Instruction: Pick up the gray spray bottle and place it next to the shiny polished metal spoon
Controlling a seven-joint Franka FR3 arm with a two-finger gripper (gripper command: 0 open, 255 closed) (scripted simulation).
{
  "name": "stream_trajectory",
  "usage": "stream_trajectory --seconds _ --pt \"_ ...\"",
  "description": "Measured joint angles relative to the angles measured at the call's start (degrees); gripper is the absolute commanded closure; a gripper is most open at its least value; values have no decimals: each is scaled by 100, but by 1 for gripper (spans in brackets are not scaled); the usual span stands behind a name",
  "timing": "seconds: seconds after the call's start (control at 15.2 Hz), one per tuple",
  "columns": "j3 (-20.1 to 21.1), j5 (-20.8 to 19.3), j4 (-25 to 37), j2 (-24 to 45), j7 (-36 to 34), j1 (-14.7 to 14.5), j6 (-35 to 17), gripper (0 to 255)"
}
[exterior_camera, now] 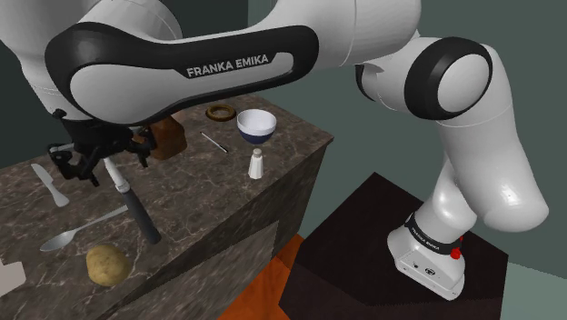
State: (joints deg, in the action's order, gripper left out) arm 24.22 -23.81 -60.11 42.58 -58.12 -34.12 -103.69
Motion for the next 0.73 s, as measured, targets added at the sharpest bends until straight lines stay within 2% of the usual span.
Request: stream_trajectory --seconds 0.26,0.46,0.73 --pt "6 8 38 -25 2 -13 62 0" --pt "7 23 642 25 96 -156 578 0" --pt "16 35 704 -21 104 -173 689 0"
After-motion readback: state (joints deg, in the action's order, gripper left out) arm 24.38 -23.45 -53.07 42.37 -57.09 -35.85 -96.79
